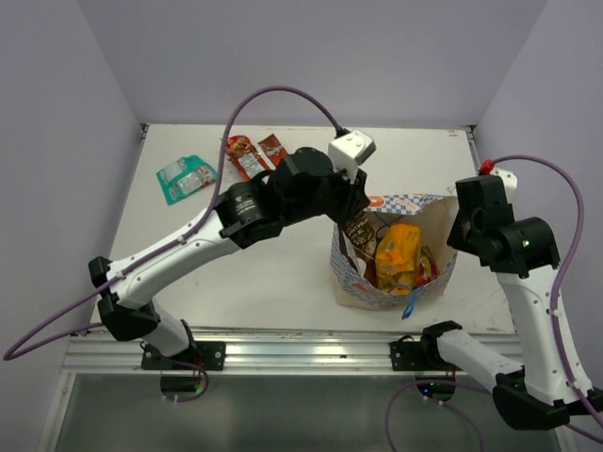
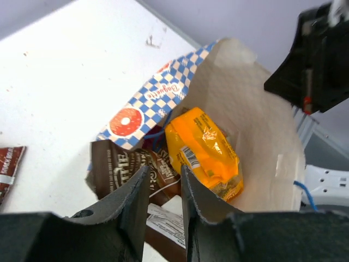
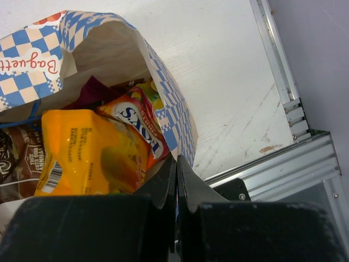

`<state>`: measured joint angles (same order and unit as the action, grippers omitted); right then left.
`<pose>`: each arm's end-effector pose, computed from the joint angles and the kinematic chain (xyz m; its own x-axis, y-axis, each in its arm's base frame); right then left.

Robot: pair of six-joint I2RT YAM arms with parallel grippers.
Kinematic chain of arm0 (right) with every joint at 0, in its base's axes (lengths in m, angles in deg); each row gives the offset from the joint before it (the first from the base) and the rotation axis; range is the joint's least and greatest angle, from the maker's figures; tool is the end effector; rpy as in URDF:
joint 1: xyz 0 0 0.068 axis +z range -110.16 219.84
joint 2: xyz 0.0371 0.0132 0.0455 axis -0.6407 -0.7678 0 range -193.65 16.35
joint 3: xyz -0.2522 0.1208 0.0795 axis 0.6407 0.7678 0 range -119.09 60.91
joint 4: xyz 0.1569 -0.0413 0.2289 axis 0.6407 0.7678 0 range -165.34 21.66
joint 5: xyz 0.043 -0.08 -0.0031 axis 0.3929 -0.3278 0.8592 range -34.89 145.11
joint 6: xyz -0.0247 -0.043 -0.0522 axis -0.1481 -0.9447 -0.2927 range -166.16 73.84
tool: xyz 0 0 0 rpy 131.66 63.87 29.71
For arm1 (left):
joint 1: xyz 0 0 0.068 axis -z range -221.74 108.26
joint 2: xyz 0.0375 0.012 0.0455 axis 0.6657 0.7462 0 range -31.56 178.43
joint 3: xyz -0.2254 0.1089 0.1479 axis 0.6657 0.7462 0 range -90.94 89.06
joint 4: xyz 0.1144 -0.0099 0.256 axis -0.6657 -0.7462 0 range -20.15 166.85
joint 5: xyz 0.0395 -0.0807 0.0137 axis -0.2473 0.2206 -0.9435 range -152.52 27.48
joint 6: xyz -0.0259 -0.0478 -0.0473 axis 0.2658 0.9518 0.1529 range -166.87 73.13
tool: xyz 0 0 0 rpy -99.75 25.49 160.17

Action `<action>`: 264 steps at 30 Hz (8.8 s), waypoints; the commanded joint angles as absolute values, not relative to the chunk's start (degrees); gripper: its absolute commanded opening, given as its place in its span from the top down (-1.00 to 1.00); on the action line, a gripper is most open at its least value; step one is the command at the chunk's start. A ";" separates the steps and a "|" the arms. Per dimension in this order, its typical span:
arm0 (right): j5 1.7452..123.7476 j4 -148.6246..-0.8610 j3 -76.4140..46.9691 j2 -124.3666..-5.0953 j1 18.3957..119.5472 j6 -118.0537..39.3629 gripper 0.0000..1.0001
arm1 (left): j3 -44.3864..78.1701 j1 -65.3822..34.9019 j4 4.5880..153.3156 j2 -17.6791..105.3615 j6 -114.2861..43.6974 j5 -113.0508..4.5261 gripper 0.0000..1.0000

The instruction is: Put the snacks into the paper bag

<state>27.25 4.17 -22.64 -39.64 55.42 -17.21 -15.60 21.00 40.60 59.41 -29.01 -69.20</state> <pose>0.1496 0.0128 0.4238 -0.6444 0.2647 -0.7174 0.4021 0.9153 -0.0236 0.1854 -0.3448 0.4660 -0.4231 0.1557 -0.8926 0.7396 0.6285 -0.2409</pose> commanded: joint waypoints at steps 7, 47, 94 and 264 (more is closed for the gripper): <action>26.45 14.13 -23.90 -40.08 55.14 -17.60 1.00 | -17.55 21.28 42.48 52.55 -30.78 -80.51 -0.20; 26.01 15.80 -25.66 -39.28 55.14 -17.60 1.00 | -10.36 -18.98 43.60 96.86 -21.20 -82.49 1.00; 27.95 15.89 -25.39 -37.44 55.14 -17.68 1.00 | -13.25 27.78 33.35 72.58 -41.25 -59.96 1.00; 37.79 10.62 -27.16 -41.92 55.14 -19.18 1.00 | -6.83 4.54 56.90 65.98 -23.84 -43.97 1.00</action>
<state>35.25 5.57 -26.81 -43.53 55.16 -19.22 -7.27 1.70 60.84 62.32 -24.98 -44.85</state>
